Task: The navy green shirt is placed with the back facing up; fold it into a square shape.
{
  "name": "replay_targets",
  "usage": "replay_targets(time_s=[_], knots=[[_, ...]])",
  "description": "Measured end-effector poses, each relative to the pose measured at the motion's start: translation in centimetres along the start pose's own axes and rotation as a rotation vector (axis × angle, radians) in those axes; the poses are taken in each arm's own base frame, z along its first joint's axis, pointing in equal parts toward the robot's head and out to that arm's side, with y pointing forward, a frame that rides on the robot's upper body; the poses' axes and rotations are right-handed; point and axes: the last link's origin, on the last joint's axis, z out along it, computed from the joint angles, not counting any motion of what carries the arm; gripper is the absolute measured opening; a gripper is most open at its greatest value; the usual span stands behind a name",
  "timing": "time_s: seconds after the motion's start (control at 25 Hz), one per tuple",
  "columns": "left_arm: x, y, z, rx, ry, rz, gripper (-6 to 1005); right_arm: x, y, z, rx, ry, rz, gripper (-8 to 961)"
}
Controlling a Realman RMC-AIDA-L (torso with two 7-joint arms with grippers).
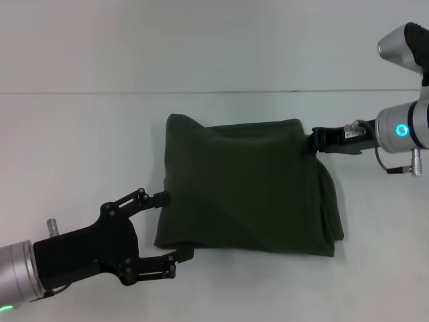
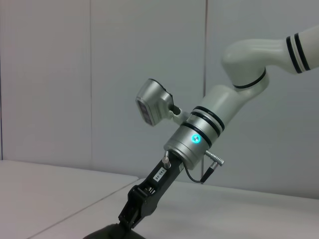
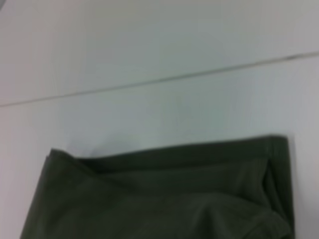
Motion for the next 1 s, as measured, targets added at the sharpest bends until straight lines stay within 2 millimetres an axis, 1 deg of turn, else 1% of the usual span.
replay_targets(time_s=[0.24, 0.36, 0.72, 0.84, 0.96, 1.0], knots=[[0.0, -0.1, 0.0, 0.000, -0.001, -0.001, 951, -1.6, 0.4, -0.7, 0.005, -0.069, -0.045, 31], [0.0, -0.1, 0.0, 0.000, -0.001, -0.002, 951, -1.9, 0.3, -0.8, 0.015, -0.088, -0.051, 30], [0.0, -0.1, 0.0, 0.000, -0.003, -0.006, 951, -0.5, -0.5, 0.3, 0.054, -0.078, -0.034, 31], [0.0, -0.1, 0.0, 0.000, -0.003, -0.008, 951, -0.2, -0.8, 0.4, 0.058, -0.079, -0.032, 35], [0.0, -0.1, 0.0, 0.003, -0.002, -0.017, 951, 0.1, -1.3, 0.0, 0.048, -0.094, -0.021, 42], [0.0, -0.2, -0.1, 0.009, 0.000, -0.029, 951, 0.1, -1.5, -0.2, 0.035, -0.106, -0.015, 87]])
